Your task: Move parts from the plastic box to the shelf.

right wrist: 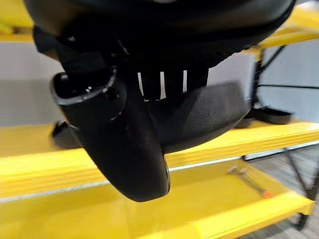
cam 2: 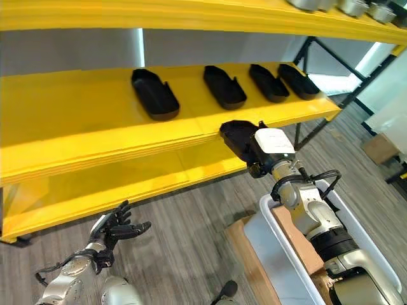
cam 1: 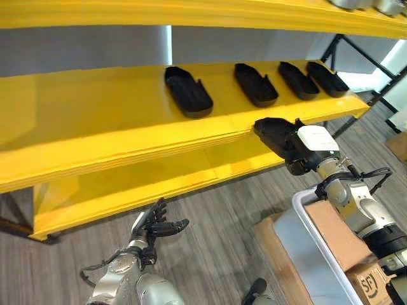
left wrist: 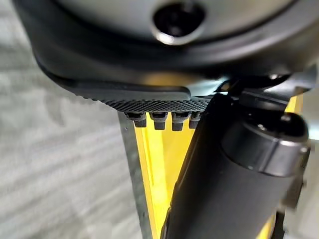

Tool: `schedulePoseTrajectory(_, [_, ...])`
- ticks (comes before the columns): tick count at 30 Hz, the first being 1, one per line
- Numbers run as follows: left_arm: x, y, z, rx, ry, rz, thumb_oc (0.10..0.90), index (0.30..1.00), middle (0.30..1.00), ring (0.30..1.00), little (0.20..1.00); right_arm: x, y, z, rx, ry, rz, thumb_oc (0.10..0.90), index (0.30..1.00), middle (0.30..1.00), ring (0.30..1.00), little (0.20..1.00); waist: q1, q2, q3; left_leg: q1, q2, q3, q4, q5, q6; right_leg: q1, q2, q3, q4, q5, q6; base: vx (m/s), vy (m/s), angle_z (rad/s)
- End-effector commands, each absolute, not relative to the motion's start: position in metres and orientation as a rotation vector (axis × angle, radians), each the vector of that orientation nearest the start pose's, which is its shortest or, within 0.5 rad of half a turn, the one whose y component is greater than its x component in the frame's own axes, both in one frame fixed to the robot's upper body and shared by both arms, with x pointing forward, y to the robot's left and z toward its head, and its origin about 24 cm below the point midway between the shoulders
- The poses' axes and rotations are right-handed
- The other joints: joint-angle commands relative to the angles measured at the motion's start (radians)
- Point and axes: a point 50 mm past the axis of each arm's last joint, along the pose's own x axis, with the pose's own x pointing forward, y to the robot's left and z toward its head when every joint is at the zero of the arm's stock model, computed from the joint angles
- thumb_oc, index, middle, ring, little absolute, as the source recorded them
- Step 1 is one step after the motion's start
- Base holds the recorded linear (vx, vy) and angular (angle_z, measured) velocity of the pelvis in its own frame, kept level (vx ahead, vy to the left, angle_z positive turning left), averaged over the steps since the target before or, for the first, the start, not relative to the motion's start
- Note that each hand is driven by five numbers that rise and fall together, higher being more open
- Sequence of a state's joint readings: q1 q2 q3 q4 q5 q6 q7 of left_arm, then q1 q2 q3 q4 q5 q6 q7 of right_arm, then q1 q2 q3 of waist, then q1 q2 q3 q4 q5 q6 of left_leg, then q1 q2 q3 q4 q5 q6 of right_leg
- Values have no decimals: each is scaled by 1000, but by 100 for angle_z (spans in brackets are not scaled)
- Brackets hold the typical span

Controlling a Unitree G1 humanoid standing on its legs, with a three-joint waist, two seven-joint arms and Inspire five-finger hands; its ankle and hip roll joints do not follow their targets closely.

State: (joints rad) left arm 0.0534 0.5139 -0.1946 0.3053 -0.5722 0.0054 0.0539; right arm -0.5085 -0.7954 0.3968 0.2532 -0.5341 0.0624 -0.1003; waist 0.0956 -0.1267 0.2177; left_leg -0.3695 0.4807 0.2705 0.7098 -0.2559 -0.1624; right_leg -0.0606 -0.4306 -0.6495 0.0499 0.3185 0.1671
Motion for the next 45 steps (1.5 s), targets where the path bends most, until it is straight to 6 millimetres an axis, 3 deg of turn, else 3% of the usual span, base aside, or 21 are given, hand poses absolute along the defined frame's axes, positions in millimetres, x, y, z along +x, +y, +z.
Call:
schedulePoseTrajectory(1, [242, 244, 23, 81, 181, -5, 900, 1000, 1000, 1000, 1000, 344, -217, 234, -1411, -524, -160, 400, 300, 300, 300, 300, -19, 12, -14, 104, -63, -15, -210, 45, 53, 46, -98, 205, 55, 205, 95, 237, 239, 91])
schedulePoseTrajectory(2, [242, 245, 23, 81, 181, -4, 900, 1000, 1000, 1000, 1000, 344, -216, 234, -1411, -524, -159, 400, 300, 300, 300, 300, -18, 8, -16, 105, -67, -9, -213, 47, 55, 37, -103, 211, 60, 205, 95, 315, 389, 142])
schedulePoseTrajectory(3, [242, 243, 16, 72, 205, 9, 900, 1000, 1000, 1000, 1000, 339, -216, 232, -1399, -537, -146, 400, 300, 300, 300, 300, -68, 17, -22, 140, -131, -8, -260, 43, 70, -14, -29, 337, 66, 135, 95, 218, 302, 147])
schedulePoseTrajectory(4, [242, 242, 15, 72, 206, 7, 900, 1000, 1000, 1000, 1000, 338, -217, 231, -1400, -534, -146, 400, 300, 300, 300, 300, -65, 14, -24, 146, -134, -2, -268, 44, 70, -18, -33, 342, 74, 127, 95, 405, 462, 123])
schedulePoseTrajectory(8, [247, 218, 5, 61, 234, -72, 900, 1000, 1000, 1000, 1000, 331, -212, 243, -1397, -592, -131, 400, 300, 300, 300, 300, -127, 24, -30, 254, -263, 14, -353, 27, 87, -105, 22, 294, 91, 2, 84, 281, 258, 85])
schedulePoseTrajectory(9, [247, 217, 5, 60, 234, -73, 900, 1000, 1000, 1000, 1000, 330, -213, 243, -1400, -591, -131, 400, 300, 300, 300, 300, -127, 25, -27, 260, -266, 13, -359, 28, 88, -102, 20, 293, 96, -3, 84, 281, 229, 159])
schedulePoseTrajectory(10, [252, 197, 4, 50, 222, -128, 900, 1000, 1000, 1000, 1000, 331, -216, 243, -1431, -577, -129, 400, 300, 300, 300, 300, -172, 18, -24, 329, -333, 6, -422, 53, 97, -146, 58, 336, 82, -33, 61, 298, 146, 146])
schedulePoseTrajectory(14, [247, 190, -4, 31, 242, -135, 900, 1000, 1000, 1000, 1000, 330, -221, 245, -1454, -571, -135, 400, 300, 300, 300, 300, -216, 21, -56, 434, -340, -22, -456, 24, 91, -171, 142, 476, 46, -74, 40, 305, -49, 63])
schedulePoseTrajectory(17, [243, 192, -9, 13, 261, -113, 900, 1000, 1000, 1000, 1000, 329, -223, 241, -1455, -557, -131, 400, 300, 300, 300, 300, -216, 19, -78, 453, -339, -15, -453, 25, 86, -154, 138, 486, 38, -54, 37, 176, -119, 35])
schedulePoseTrajectory(21, [236, 194, -15, -6, 290, -91, 900, 1000, 1000, 1000, 1000, 327, -222, 240, -1454, -562, -117, 400, 300, 300, 300, 300, -213, 41, -105, 503, -307, -3, -470, 21, 75, -138, 148, 471, 70, -100, 27, 129, -133, -2])
schedulePoseTrajectory(26, [234, 184, -17, -29, 288, -105, 900, 1000, 1000, 1000, 1000, 322, -207, 252, -1451, -658, -90, 400, 300, 300, 300, 300, -230, 89, -152, 574, -231, -7, -524, 132, 34, -135, 199, 461, 198, -233, -19, 162, -279, 15])
schedulePoseTrajectory(28, [231, 186, -18, -49, 293, -89, 900, 1000, 1000, 1000, 1000, 322, -196, 263, -1439, -727, -76, 400, 300, 300, 300, 300, -209, 93, -146, 461, -153, -57, -269, 346, -13, -72, 278, 457, 174, -304, -96, 11, -478, -31])
schedulePoseTrajectory(29, [234, 187, -17, -58, 290, -82, 900, 1000, 1000, 1000, 1000, 322, -195, 268, -1421, -745, -88, 400, 300, 300, 300, 300, -188, 62, -107, 327, -138, -130, -53, 453, -16, -31, 304, 442, 141, -316, -156, 3, -395, -59])
schedulePoseTrajectory(31, [232, 190, -19, -80, 302, -46, 900, 1000, 1000, 1000, 1000, 321, -189, 268, -1405, -770, -85, 400, 300, 300, 300, 300, -178, 52, -93, 286, -28, -89, -147, 454, -18, -4, 298, 437, 148, -350, -132, 107, -58, -21])
schedulePoseTrajectory(32, [230, 190, -20, -85, 308, -48, 900, 1000, 1000, 1000, 1000, 320, -190, 263, -1398, -750, -73, 400, 300, 300, 300, 300, -166, 60, -88, 343, 13, -22, -393, 483, -29, -3, 273, 432, 179, -359, -106, 184, 421, 3])
schedulePoseTrajectory(33, [229, 188, -20, -92, 308, -59, 900, 1000, 1000, 1000, 1000, 320, -190, 255, -1381, -728, -49, 400, 300, 300, 300, 300, -167, 90, -87, 325, 34, 49, -587, 500, -75, 11, 229, 416, 209, -394, -68, 158, 441, -52])
schedulePoseTrajectory(34, [227, 187, -22, -88, 319, -64, 900, 1000, 1000, 1000, 1000, 319, -192, 251, -1379, -713, -45, 400, 300, 300, 300, 300, -162, 96, -88, 321, 25, 62, -631, 535, -68, 6, 205, 404, 227, -383, -67, 131, 378, -30])
schedulePoseTrajectory(37, [222, 188, -24, -95, 329, -75, 900, 1000, 1000, 1000, 1000, 318, -197, 244, -1377, -682, -51, 400, 300, 300, 300, 300, -167, 119, -99, 349, 5, 55, -622, 457, -61, 17, 158, 404, 227, -381, -35, 143, 236, 15])
schedulePoseTrajectory(41, [228, 184, -19, -72, 309, -109, 900, 1000, 1000, 1000, 1000, 317, -208, 245, -1368, -656, -111, 400, 300, 300, 300, 300, -164, 100, -107, 320, -30, 72, -492, 341, -50, 101, 94, 422, 104, -310, 1, 191, 195, -9])
schedulePoseTrajectory(43, [232, 186, -16, -57, 299, -103, 900, 1000, 1000, 1000, 1000, 316, -211, 244, -1360, -648, -128, 400, 300, 300, 300, 300, -165, 80, -113, 308, -39, 95, -427, 288, -39, 109, 65, 441, 58, -268, 18, 152, 261, -16])
schedulePoseTrajectory(45, [236, 194, -10, -20, 281, -84, 900, 1000, 1000, 1000, 1000, 317, -213, 239, -1339, -622, -132, 400, 300, 300, 300, 300, -170, 26, -124, 318, -45, 116, -336, 173, -18, 93, 45, 496, 39, -214, 50, 237, 319, -54])
